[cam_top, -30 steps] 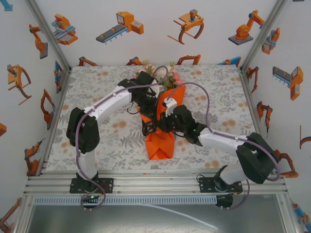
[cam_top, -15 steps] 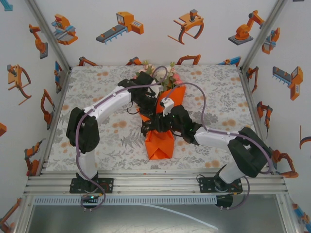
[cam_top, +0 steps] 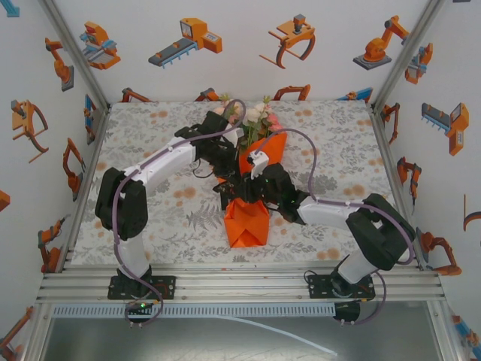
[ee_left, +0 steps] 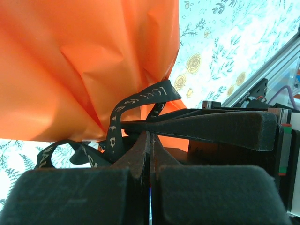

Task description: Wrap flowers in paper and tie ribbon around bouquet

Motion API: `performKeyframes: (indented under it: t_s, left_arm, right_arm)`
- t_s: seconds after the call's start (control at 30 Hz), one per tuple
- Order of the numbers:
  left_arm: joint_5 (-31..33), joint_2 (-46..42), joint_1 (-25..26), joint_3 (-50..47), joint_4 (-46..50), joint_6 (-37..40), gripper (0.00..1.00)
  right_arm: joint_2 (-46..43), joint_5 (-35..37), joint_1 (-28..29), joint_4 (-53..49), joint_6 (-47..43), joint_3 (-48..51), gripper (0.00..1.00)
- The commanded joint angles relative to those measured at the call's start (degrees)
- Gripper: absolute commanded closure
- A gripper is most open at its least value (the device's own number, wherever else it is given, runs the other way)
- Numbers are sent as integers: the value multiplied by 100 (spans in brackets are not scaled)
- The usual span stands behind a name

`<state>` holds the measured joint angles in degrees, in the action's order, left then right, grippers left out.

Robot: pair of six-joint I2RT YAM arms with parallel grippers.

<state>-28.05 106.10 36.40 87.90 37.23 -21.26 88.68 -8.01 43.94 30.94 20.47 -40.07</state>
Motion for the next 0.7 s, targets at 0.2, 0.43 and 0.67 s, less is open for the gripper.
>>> performKeyframes:
  t_s: [0.2, 0.43, 0.67]
  left_arm:
    - [-558, -462, -150, -87, -84, -452, 98]
    - [-1032, -487, -207, -264, -248, -644, 84]
    - [-1003, -589, -703, -69, -253, -618, 69]
  right_arm:
    - [-190, 1126, -61, -1382, -139, -382, 91]
    - [-255, 861, -57, -1031, -108, -324, 100]
    - [-423, 380, -65, -339, -216, 80, 100]
